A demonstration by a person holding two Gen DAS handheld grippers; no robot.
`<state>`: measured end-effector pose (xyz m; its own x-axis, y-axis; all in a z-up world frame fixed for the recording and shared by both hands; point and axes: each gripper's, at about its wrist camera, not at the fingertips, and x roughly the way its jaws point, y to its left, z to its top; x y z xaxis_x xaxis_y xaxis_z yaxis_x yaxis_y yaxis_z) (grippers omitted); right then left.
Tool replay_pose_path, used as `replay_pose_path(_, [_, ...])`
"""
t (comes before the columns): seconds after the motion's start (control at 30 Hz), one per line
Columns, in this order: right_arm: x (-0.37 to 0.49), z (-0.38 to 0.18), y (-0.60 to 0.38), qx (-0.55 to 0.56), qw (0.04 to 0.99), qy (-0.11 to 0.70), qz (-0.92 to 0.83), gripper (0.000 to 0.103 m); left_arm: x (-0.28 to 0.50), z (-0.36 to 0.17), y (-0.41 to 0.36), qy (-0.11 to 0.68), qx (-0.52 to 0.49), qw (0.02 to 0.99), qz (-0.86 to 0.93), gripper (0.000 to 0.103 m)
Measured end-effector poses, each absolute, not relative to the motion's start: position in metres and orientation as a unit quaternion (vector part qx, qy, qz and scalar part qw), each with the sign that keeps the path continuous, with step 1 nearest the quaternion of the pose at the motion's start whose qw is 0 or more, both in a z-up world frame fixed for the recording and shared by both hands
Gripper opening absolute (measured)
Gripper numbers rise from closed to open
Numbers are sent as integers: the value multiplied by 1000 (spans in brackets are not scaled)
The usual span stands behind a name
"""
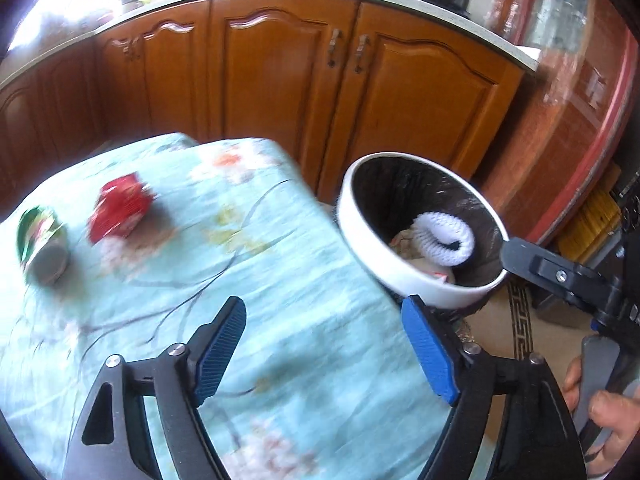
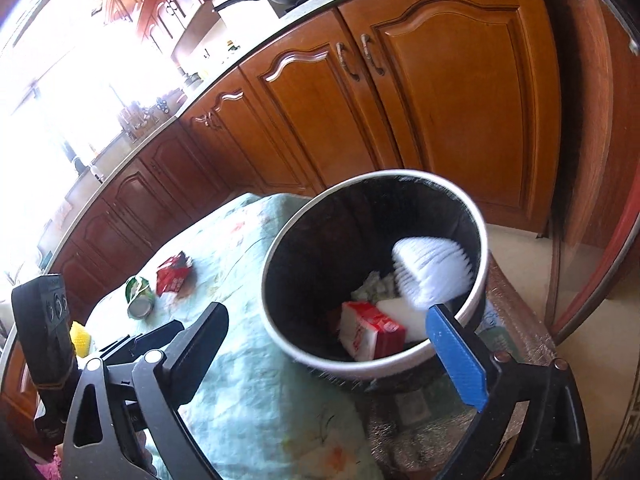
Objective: Collect trash
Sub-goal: 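Move both open tools back toward the green can and red wrapper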
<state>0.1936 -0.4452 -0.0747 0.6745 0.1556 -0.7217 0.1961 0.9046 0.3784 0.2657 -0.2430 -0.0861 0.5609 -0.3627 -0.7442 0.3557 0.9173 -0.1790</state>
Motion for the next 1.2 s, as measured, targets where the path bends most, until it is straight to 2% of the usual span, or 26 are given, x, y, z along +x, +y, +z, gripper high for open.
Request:
replay_pose_path(0.6, [189,-86,-325,169,896,404,65,100,223,-88,-94,425,-80,898,-82,81])
replay_pose_path(1.2, [236,-111,-276,194,875,433,92,100,233,-93,-23,433,-124,892,-35,81])
